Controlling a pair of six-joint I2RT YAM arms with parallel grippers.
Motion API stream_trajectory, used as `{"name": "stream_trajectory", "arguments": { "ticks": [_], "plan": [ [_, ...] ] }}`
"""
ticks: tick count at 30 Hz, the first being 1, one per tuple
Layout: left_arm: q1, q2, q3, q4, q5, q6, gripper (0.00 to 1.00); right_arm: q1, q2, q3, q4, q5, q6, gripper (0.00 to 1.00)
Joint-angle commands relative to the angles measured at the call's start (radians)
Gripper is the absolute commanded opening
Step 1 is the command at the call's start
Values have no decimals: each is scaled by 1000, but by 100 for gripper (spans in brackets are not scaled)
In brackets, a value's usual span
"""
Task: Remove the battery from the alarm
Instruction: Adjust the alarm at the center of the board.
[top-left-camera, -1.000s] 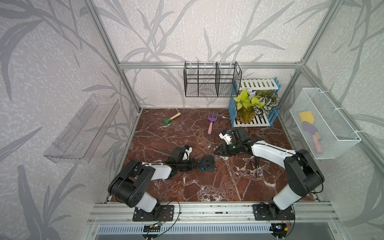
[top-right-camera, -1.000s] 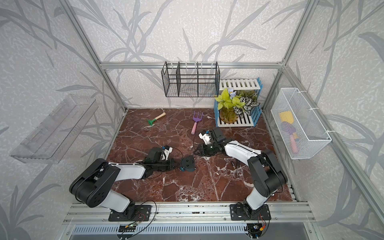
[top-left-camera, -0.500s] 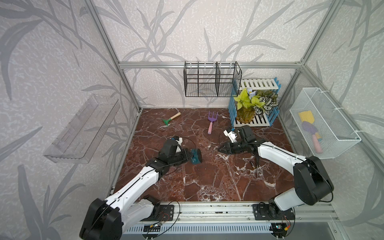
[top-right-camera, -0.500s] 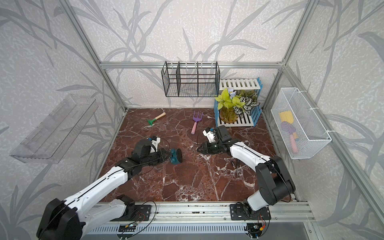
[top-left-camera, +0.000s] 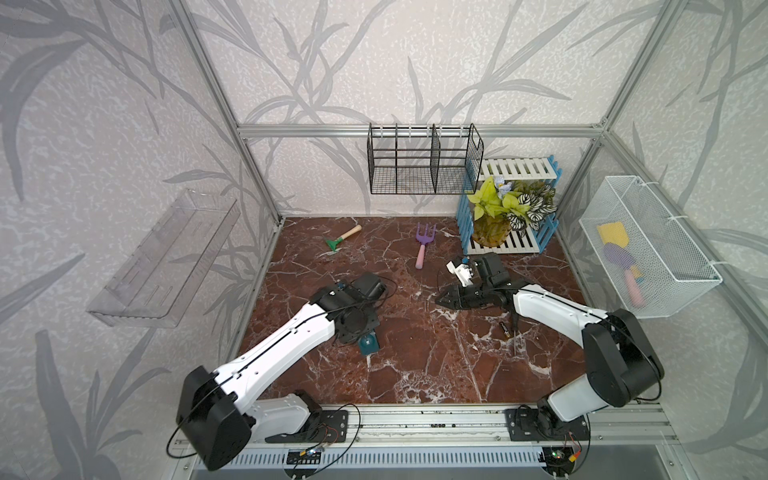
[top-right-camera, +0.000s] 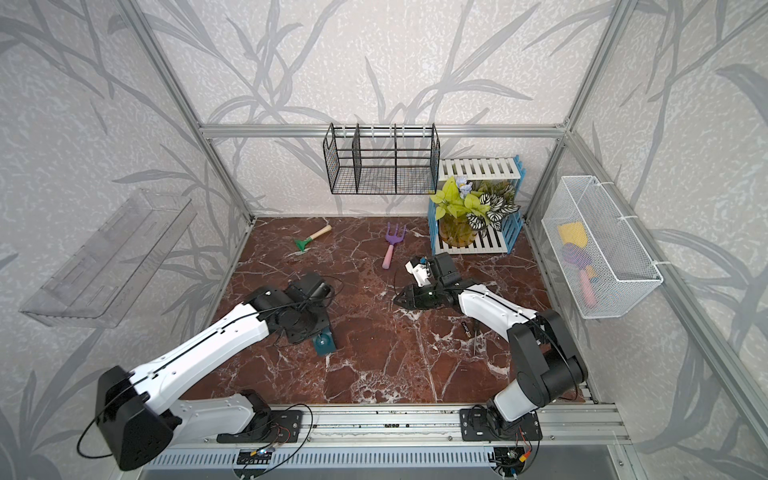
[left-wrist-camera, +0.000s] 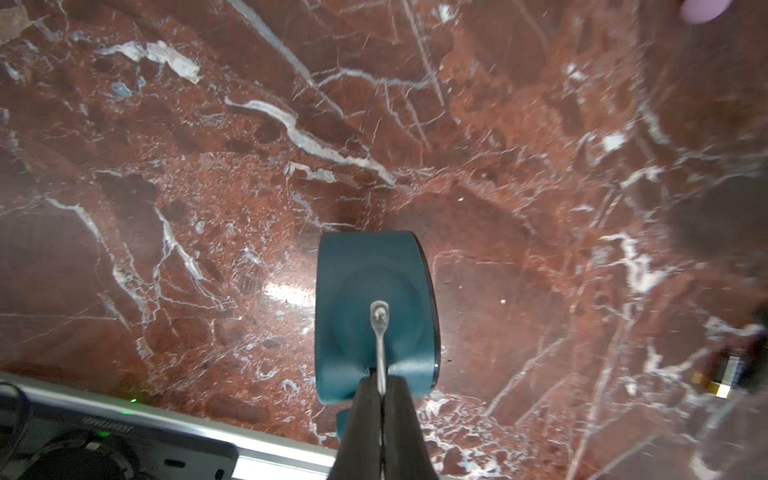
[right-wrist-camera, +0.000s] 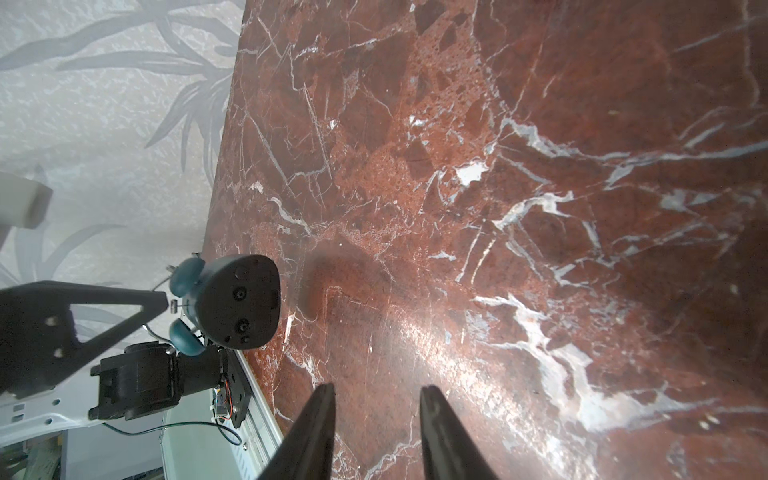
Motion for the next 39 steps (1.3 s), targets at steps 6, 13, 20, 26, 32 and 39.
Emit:
{"name": "stream_trajectory", "arguments": {
  "ticks": [6, 13, 20, 26, 32, 39],
  "plan": [
    [-51, 228, 92, 127, -25, 3, 0, -66, -142, -54, 0, -2, -12, 38],
    [-54, 486, 257, 268, 60, 41, 0, -105, -208, -87, -16, -6, -15, 38],
    [-54, 635, 382, 336, 136, 68, 3, -137, -255, -105, -55, 13, -23, 38],
    [-53, 606, 398, 385, 185, 140, 35, -160, -335, -107, -102, 114, -34, 39],
    [-29, 416, 276, 533, 218, 249, 61, -190, -470, -94, -138, 366, -57, 45],
    [69, -105, -163, 983, -105, 606, 100, -197, -721, -407, 281, 1062, -162, 99]
  ]
}}
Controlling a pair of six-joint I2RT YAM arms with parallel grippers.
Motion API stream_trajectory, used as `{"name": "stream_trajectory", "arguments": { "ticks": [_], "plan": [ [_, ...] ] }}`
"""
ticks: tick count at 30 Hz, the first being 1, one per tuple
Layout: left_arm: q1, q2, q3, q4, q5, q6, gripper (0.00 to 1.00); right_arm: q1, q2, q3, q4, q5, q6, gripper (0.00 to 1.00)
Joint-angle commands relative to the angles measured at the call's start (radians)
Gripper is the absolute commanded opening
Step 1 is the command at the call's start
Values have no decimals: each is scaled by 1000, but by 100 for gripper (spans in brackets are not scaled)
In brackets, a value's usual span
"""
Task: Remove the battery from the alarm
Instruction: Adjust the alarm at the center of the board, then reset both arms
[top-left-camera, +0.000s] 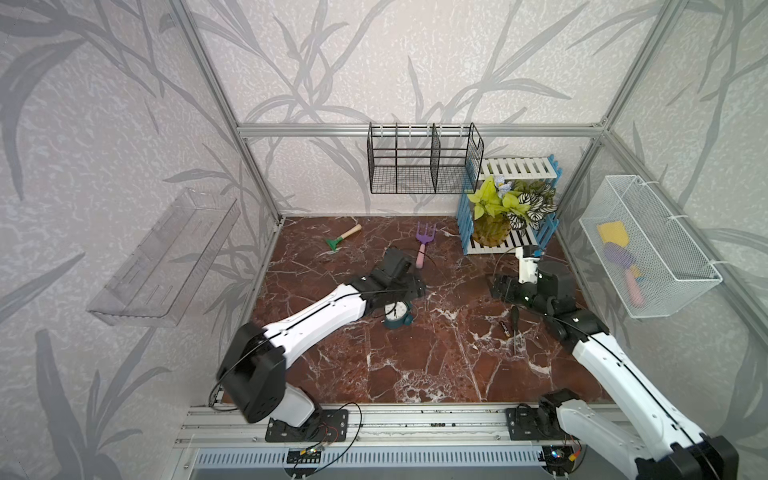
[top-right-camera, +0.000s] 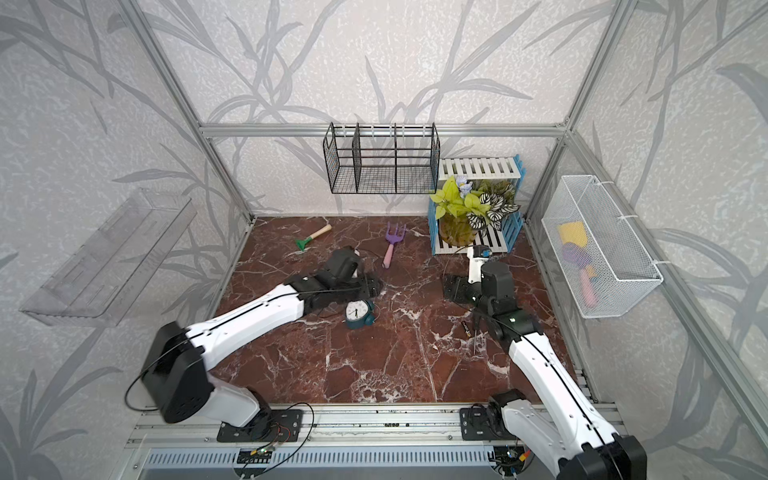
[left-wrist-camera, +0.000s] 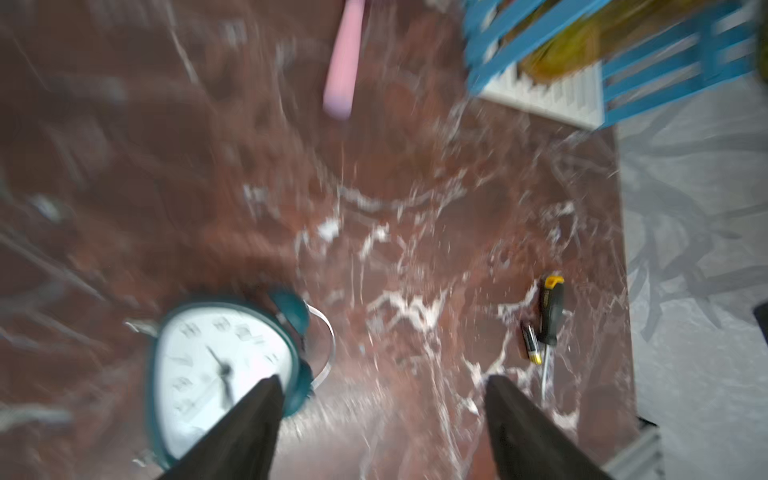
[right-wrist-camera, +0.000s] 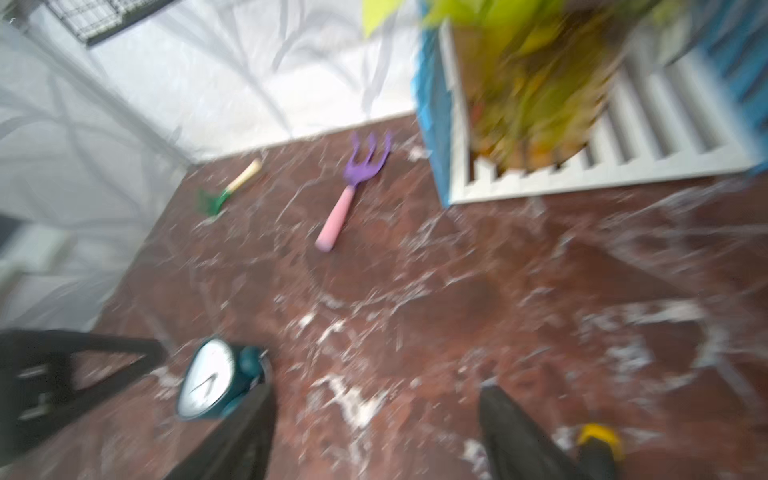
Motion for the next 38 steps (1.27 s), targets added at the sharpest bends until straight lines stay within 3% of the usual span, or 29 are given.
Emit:
{"name": "stream_trajectory", "arguments": {
  "ticks": [1, 3, 5, 8, 10, 11, 13, 15, 16, 18, 20, 22, 27, 31, 34, 38],
  "plan": [
    [78, -228, -224, 340, -218, 290, 100, -25, -16, -190, 310, 483, -124, 99],
    [193, -369, -466, 537, -298, 398, 100, -132, 101, -206, 304, 478, -119, 99],
    [291, -428, -591, 610, -356, 507, 100, -222, 228, -181, 277, 414, -65, 99],
    [404, -429, -744, 777, -373, 674, 100, -230, 443, -224, 624, 370, -184, 99],
    [483, -369, -823, 919, -343, 702, 100, -222, 564, -151, 676, 303, -232, 99],
    [530, -321, -851, 982, -308, 674, 100, -209, 651, -157, 787, 255, -266, 99],
    [572, -223, -856, 1110, -256, 676, 100, -196, 682, -267, 1029, 273, -273, 99],
    [602, -97, -864, 1352, -156, 697, 100, -227, 682, -242, 986, 259, -240, 99],
    [621, -35, -826, 1382, -113, 716, 100, -228, 665, -230, 926, 253, -241, 99],
    [648, 122, -777, 1448, -77, 725, 100, -228, 676, -244, 970, 252, -242, 99],
    [657, 203, -814, 1638, -68, 728, 100, -228, 661, -241, 939, 249, -242, 99],
    [660, 168, -794, 1525, -104, 702, 100, -227, 660, -270, 988, 251, -244, 99],
    [655, 179, -791, 1550, -83, 725, 100, -233, 643, -442, 1297, 239, -242, 99],
    [655, 177, -788, 1538, -82, 729, 100, -217, 639, -404, 1224, 271, -249, 99],
    [655, 173, -788, 1530, -82, 728, 100, -204, 660, -441, 1325, 262, -273, 99],
    [654, 172, -785, 1525, -83, 728, 100, -204, 658, -436, 1303, 260, -274, 99]
  ]
}}
